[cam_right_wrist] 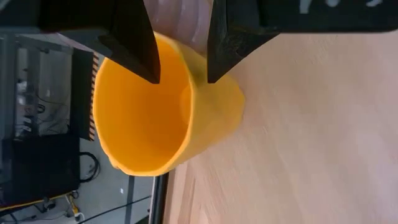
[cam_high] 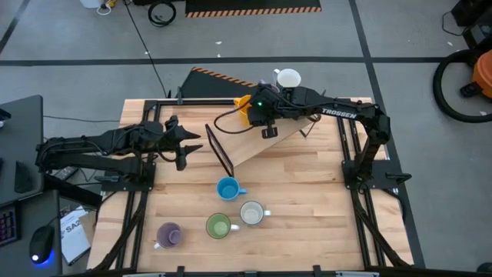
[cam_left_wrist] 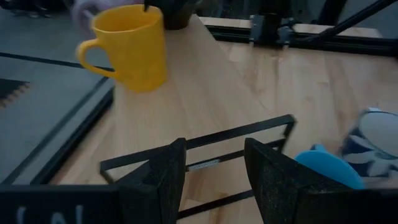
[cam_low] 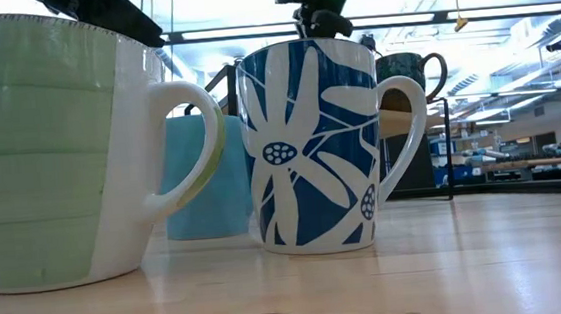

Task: Place coffee mugs
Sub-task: Put the yellow mug on the shelf, then put the white and blue mug on the shelf

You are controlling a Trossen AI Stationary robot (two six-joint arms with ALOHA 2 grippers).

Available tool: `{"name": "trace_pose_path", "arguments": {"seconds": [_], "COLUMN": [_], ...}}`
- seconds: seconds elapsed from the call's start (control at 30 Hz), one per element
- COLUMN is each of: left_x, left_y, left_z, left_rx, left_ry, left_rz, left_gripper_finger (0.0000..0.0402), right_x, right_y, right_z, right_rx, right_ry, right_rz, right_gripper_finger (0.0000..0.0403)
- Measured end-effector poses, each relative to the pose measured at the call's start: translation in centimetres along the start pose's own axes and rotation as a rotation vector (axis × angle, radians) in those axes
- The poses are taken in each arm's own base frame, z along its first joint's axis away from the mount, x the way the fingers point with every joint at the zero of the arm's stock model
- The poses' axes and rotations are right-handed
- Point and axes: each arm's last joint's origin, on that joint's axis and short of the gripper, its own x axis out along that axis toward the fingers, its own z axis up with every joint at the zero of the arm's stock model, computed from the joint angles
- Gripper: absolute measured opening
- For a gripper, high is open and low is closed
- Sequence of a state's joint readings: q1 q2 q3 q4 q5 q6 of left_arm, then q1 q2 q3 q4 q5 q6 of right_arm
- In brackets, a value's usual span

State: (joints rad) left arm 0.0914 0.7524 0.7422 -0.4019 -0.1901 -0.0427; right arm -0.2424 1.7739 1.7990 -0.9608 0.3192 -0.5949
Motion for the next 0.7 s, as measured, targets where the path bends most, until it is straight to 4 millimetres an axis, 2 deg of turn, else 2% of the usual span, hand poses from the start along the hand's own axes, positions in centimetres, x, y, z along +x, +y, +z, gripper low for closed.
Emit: {"name": "trace_pose_path", "arguments": {"seconds": [0.2, 0.4, 0.6, 0.7], "left_x": [0.0, 0.0, 0.0, 0.0], "left_y": [-0.5, -0.5, -0.5, -0.5], "left_z": [0.1, 0.0, -0.2, -0.1], "left_rx": [0.033, 0.029, -0.029, -0.024], "left_ry": [-0.009, -0.002, 0.025, 0.018], "left_rz": [-0.162, -0.169, -0.168, -0.164], "left_gripper_finger": [0.0171, 0.0171, 0.0171, 0.0171], "right_x": [-1.6, -3.3, -3.9, -3.6], "right_y": [0.5, 0.9, 2.3, 2.3], "right_z": [0.6, 1.8, 2.8, 3.1], "right_rx": [-0.031, -0.002, 0.033, 0.074], "right_ry": [0.006, -0.057, -0.173, -0.181], "right_rz": [-0.011, 0.003, 0.158, 0.096], "right_gripper_finger": [0.0138, 0.0138, 0.0138, 0.0138]}}
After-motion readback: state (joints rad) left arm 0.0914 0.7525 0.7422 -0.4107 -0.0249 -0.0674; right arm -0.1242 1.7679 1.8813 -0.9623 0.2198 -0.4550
